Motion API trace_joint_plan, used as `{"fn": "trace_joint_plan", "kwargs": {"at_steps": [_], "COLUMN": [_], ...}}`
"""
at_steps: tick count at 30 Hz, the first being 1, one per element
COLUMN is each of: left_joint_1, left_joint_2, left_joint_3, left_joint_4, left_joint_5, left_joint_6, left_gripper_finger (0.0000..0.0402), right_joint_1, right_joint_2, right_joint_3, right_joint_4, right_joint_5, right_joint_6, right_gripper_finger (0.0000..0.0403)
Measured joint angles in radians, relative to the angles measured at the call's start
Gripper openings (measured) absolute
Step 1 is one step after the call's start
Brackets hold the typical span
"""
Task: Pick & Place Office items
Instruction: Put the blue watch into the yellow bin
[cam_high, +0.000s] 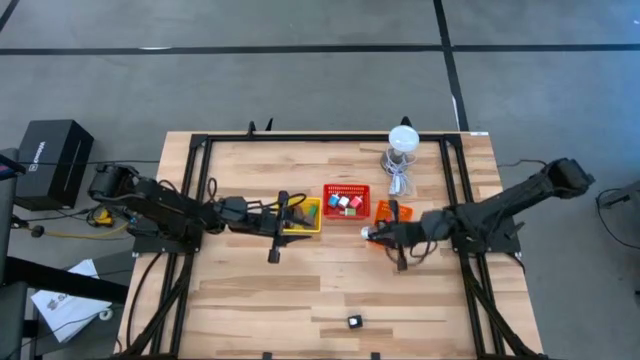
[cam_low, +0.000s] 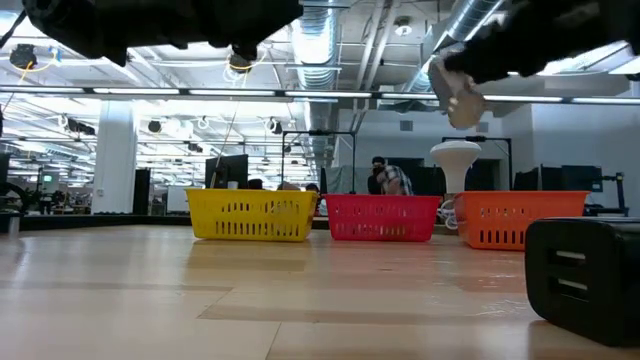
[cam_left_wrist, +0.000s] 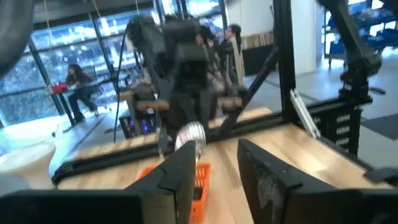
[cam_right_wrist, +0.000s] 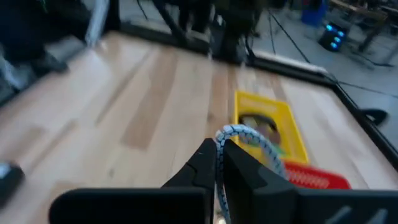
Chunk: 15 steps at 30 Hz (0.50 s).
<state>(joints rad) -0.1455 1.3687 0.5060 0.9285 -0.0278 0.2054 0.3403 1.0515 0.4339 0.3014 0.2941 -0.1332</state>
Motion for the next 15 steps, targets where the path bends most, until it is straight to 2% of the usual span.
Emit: {"fn": "trace_joint_plan", "kwargs": {"at_steps": [4, 8, 15], "left_joint_1": [0.000, 0.001, 0.004], "left_joint_2": [0.046, 0.122, 0.256], "left_joint_3": [0.000, 0.043, 0.154], "left_joint_4": [0.002, 0.016, 0.017], "left_joint_5": [-0.006, -0.084, -0.160], "left_joint_6": [0.000, 0.003, 0.186], "left_gripper_finger": [0.0128, 0.0136, 0.0147], "right_joint_1": [-0.098, -0.163, -0.227], "right_joint_2": [0.012, 0.065, 0.178], "right_joint_3": [0.000, -0.001, 0.001], "right_joint_4": [0.111, 0.191, 0.423], "right_joint_5": [-0.124, -0.224, -0.358], "right_joint_6": [0.033, 0.055, 0.104], "right_gripper_finger": [0.0007, 0.0014, 0.0013]}}
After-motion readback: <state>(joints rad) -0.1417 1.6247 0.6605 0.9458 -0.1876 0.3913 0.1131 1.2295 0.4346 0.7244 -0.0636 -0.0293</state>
